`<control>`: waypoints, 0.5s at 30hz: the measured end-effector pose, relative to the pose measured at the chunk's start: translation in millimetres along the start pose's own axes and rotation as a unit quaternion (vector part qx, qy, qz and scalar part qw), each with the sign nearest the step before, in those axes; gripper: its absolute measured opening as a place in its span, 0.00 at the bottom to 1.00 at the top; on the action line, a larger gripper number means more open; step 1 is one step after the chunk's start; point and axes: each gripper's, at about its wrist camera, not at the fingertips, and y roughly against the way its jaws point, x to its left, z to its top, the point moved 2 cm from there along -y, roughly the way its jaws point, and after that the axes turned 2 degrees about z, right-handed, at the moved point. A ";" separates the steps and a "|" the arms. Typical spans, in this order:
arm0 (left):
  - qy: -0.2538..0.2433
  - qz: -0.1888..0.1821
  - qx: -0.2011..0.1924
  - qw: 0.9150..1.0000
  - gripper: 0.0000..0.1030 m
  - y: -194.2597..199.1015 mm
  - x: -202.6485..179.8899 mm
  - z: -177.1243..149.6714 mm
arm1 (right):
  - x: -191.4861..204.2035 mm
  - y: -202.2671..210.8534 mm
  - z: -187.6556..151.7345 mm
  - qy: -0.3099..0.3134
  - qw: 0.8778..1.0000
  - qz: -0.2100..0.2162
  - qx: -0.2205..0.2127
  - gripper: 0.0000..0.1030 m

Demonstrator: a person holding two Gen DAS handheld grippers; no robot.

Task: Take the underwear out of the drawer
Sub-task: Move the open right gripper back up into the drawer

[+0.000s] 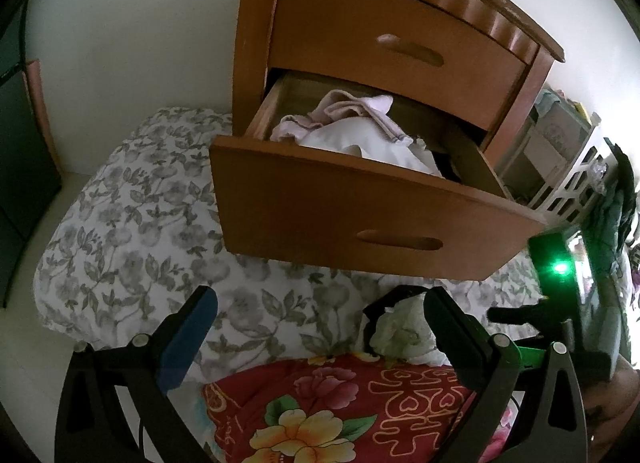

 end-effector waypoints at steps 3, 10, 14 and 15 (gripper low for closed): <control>0.002 0.000 0.002 1.000 1.00 -2.2 1.3 0.2 | 0.0 7.9 -0.1 0.005 1.000 0.001 -0.014 0.94; 0.009 0.003 0.001 1.000 1.00 -6.2 4.1 0.3 | -1.4 24.8 2.8 0.014 0.999 0.001 -0.044 1.00; 0.014 0.006 -0.007 1.000 1.00 -8.2 5.2 0.7 | -1.5 34.2 2.7 0.022 0.998 0.001 -0.062 1.00; 0.014 0.008 -0.008 1.000 1.00 -9.0 5.2 0.8 | -1.8 36.7 2.8 0.023 0.998 0.002 -0.067 1.00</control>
